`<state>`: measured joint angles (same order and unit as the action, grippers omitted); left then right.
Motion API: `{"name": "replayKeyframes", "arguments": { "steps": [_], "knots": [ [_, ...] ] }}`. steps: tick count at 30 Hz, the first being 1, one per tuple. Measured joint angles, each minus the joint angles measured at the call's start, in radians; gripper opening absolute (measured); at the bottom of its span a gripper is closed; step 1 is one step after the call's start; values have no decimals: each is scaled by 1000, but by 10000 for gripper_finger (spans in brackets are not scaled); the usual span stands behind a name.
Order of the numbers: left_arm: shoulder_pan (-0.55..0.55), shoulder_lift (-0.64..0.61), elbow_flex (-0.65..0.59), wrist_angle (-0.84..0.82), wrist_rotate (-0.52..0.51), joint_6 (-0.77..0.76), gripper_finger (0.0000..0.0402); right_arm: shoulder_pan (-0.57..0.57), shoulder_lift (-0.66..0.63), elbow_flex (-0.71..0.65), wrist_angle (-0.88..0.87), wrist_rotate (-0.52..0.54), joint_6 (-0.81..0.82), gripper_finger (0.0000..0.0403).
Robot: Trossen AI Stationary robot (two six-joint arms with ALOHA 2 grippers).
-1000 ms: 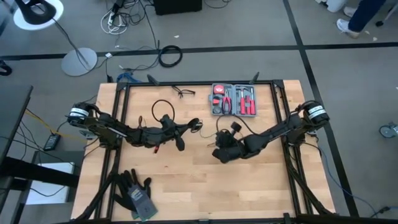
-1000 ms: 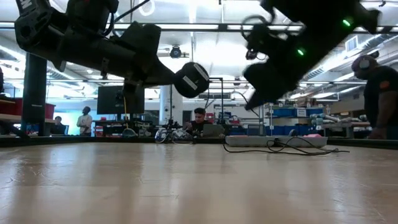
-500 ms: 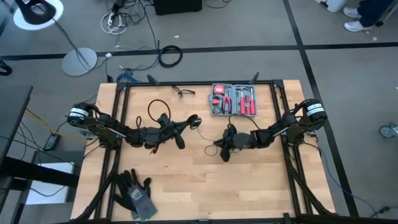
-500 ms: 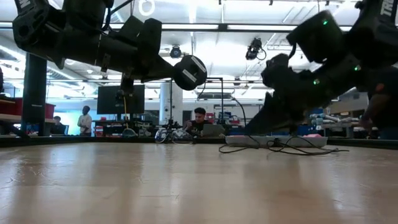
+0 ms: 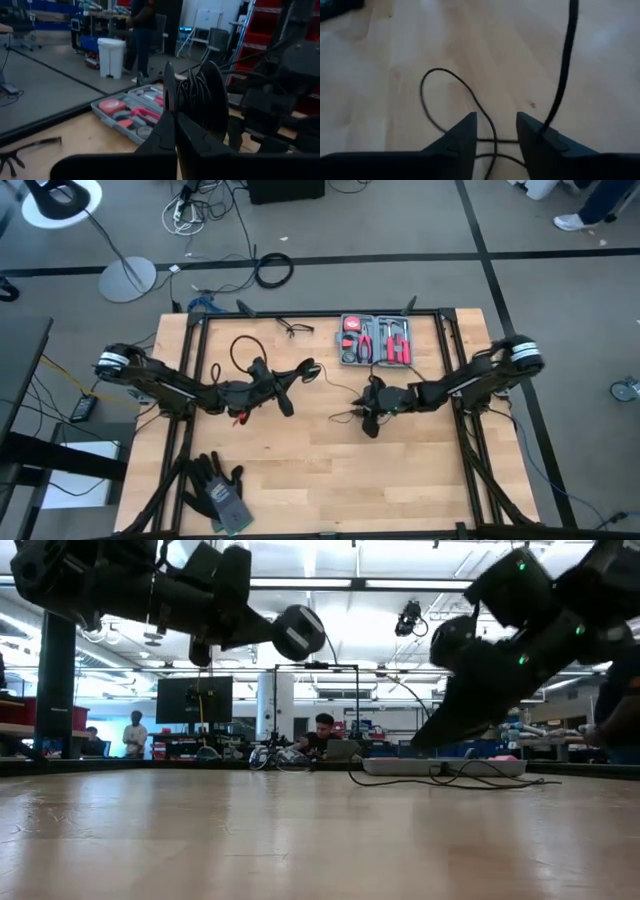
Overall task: Coil cords
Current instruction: Coil the black wire onto the spool
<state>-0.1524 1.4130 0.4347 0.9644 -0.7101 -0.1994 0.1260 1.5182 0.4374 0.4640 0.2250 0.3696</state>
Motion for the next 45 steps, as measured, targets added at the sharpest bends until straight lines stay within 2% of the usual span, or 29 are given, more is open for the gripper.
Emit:
{"name": "replayKeyframes", "arguments": {
  "steps": [6, 9, 11, 14, 19, 23, 27, 32, 35, 38, 42, 45],
  "knots": [
    [0, -33, 0, -5, -26, 35, 0, -11, -315, 0, -413, -36, -3, 185],
    [0, -33, 0, -15, -37, 41, 0, -9, -463, 0, -563, 4, 66, 191],
    [0, -33, 0, -15, -37, 44, 0, 0, -530, 0, -576, 57, 80, 189],
    [-9, -33, 0, -18, -21, 91, 0, 16, -565, 0, -461, 135, 33, 182],
    [-38, -33, 0, -15, -13, 122, 0, 21, -455, 0, -134, 177, -190, 167],
    [-60, -33, 0, -12, -16, 141, 0, -5, -267, 0, 119, 179, -275, 154],
    [-78, -33, 0, -5, -52, 144, 0, -37, -71, 23, 265, 180, -310, 149],
    [-85, -33, 0, -4, -54, 143, 0, -59, 113, 155, 278, 180, -401, 149],
    [-85, -33, 0, -5, -54, 141, 0, -61, 173, 241, 279, 258, -485, 148],
    [-85, -33, 1, -2, -51, 140, 0, -60, 198, 295, 273, 357, -567, 148],
    [-85, -33, 1, -6, -37, 140, 0, -62, 198, 331, 207, 365, -626, 148],
    [-85, -33, 1, -4, -37, 140, 0, -75, 197, 348, 132, 328, -626, 148]
  ]
}}
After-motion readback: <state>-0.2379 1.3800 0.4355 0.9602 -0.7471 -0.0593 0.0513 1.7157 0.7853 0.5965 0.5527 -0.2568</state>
